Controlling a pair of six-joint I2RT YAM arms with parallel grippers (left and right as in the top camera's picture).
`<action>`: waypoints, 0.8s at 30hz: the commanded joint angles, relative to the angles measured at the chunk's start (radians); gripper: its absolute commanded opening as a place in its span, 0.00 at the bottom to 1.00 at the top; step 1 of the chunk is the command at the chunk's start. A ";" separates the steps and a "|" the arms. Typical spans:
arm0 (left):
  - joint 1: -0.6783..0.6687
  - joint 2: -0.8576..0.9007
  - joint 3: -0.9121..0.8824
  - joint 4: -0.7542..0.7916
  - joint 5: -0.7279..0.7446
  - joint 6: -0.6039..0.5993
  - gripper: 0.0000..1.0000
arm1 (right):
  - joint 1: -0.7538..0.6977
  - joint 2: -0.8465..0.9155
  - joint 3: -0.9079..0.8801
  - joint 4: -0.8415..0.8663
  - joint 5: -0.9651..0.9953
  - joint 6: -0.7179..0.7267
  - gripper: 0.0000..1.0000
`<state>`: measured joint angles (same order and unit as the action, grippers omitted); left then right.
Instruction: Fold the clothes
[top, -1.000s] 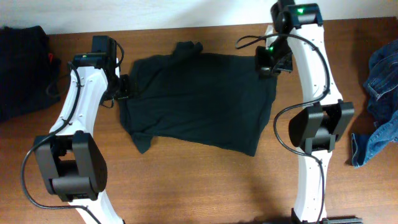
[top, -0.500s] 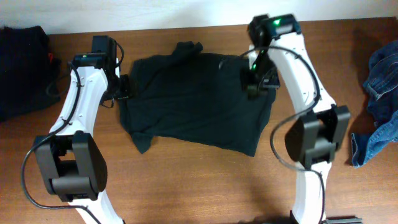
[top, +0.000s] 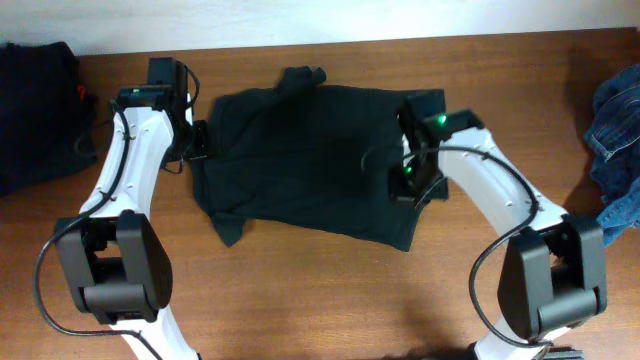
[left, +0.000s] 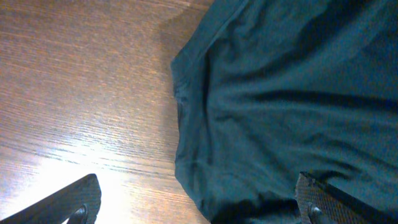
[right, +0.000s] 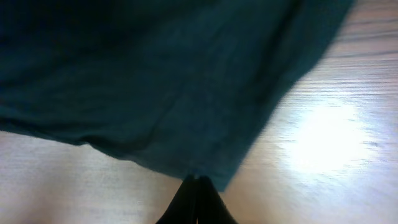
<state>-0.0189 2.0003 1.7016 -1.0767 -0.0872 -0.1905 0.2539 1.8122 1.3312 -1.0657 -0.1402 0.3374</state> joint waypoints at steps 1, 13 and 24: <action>0.002 -0.019 -0.003 -0.001 -0.011 0.005 0.99 | 0.015 -0.031 -0.076 0.072 -0.059 0.013 0.04; 0.002 -0.019 -0.003 -0.001 -0.011 0.005 0.99 | 0.014 -0.037 -0.142 0.104 -0.066 0.010 0.04; 0.002 -0.019 -0.003 -0.001 -0.011 0.005 0.99 | -0.018 -0.054 -0.142 -0.012 0.067 0.168 0.04</action>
<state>-0.0189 2.0003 1.7016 -1.0767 -0.0868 -0.1902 0.2527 1.7828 1.1927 -1.0737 -0.1360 0.4271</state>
